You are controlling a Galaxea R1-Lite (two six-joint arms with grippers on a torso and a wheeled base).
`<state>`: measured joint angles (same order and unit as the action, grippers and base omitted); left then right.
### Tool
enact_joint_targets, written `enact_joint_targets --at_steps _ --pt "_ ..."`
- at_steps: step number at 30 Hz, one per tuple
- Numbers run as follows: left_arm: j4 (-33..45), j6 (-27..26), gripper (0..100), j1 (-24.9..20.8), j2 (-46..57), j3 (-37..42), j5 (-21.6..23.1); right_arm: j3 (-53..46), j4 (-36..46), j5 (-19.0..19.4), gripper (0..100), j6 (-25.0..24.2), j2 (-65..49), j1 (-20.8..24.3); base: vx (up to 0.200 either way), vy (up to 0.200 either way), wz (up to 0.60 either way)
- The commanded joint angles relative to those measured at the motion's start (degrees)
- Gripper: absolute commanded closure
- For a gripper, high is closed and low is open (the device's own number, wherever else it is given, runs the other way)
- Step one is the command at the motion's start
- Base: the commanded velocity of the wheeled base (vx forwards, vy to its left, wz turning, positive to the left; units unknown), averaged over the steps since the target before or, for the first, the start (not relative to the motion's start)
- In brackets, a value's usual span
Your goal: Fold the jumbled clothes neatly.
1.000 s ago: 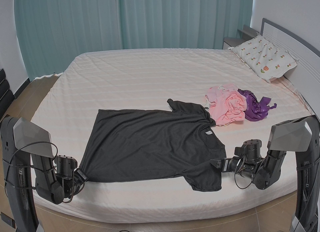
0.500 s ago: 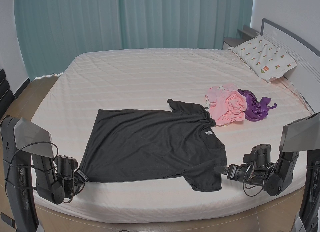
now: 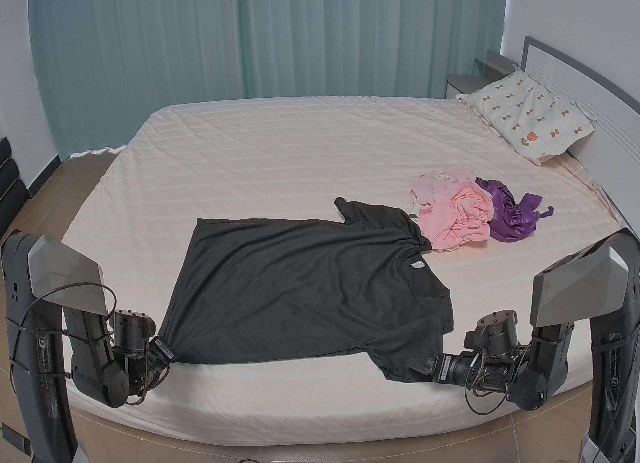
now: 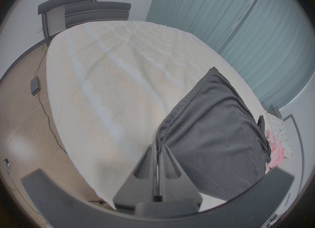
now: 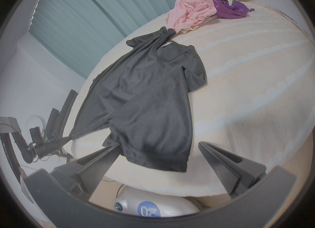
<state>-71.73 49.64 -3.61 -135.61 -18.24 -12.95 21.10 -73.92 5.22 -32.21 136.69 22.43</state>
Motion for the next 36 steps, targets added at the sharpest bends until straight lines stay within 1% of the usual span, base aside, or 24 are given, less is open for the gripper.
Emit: enact_joint_targets --at_steps 1,3,4,6,7,11,14,16,18,21,23,25,26,27,29,30,32,36 --pt "0.01 0.02 100 0.09 -0.09 -0.22 -0.06 2.63 -0.17 -0.38 0 -1.28 2.97 -0.11 0.0 0.0 0.0" --pt "-0.08 0.02 100 0.09 -0.09 -0.22 -0.06 2.98 -0.17 -0.3 0 -2.77 3.05 -0.11 0.0 0.0 0.0" --pt "0.01 0.02 100 0.0 -0.09 -0.22 -0.06 3.68 0.01 -0.21 0 -4.53 3.05 0.16 0.0 0.0 0.0" --pt "0.01 0.02 100 0.09 -0.09 -0.22 -0.06 3.86 0.1 -0.3 0 -4.79 3.14 0.25 0.0 0.0 0.0" --pt "0.01 0.02 100 0.09 -0.09 -0.22 -0.06 3.86 0.1 -0.3 100 -4.79 3.05 0.25 0.0 0.0 0.0" --pt "-0.08 -0.07 100 0.09 -0.01 0.04 -0.06 2.98 0.1 -0.38 100 -4.71 2.44 0.33 0.0 0.0 0.0" --pt "-0.08 0.02 100 0.0 -0.01 -0.04 -0.06 -1.77 0.18 -0.03 100 -4.35 -0.2 0.07 0.0 0.0 0.0" --pt "-0.08 0.02 100 0.0 0.17 0.04 -0.06 -6.34 0.1 0.85 100 -2.6 -2.04 -0.72 0.0 0.0 0.0" --pt "-0.08 0.02 100 -0.17 0.26 0.22 -0.06 -8.62 -0.87 1.02 100 -1.19 -2.4 -1.95 0.0 0.0 0.0" --pt "-0.17 -0.25 100 -0.26 0.43 0.92 -0.5 -11.43 -2.45 1.11 100 -0.66 -4.15 -3.18 0.0 0.0 0.0" --pt "-1.31 -0.42 100 -0.26 1.14 1.98 -0.5 -13.54 -3.16 1.11 100 -0.66 -5.56 -3.45 0.0 0.0 0.0" --pt "-4.65 -0.51 100 -0.26 2.28 3.38 -0.59 -15.74 -3.77 1.11 100 -0.58 -7.14 -3.27 0.0 0.0 0.0" --pt "-4.65 -0.51 100 -0.26 2.28 3.38 -0.59 -15.74 -3.77 1.11 100 -0.58 -7.14 -3.27 0.0 0.0 0.0" --pt "-7.99 -0.69 100 -0.17 3.6 5.05 -0.59 -17.15 -5.53 0.76 100 -0.58 -8.11 -3.01 0.0 0.0 0.0" --pt "-9.04 -1.48 100 -0.26 4.21 6.37 -0.59 -17.85 -6.85 0.58 100 -0.58 -8.37 -3.01 0.0 0.0 0.0" --pt "-10.01 -3.76 100 -0.43 4.56 8.57 -0.41 -19.34 -8.96 0.41 100 -0.49 -8.55 -3.01 0.0 0.0 0.0" --pt "-10.45 -5.69 100 -1.67 4.21 11.12 -0.5 -21.1 -10.63 0.41 100 -0.49 -7.93 -3.18 0.0 0.0 0.0" --pt "-11.42 -6.31 100 -2.63 3.68 15.16 -0.68 -21.1 -9.13 -0.03 100 -0.84 -7.85 -3.36 0.0 0.0 0.0"
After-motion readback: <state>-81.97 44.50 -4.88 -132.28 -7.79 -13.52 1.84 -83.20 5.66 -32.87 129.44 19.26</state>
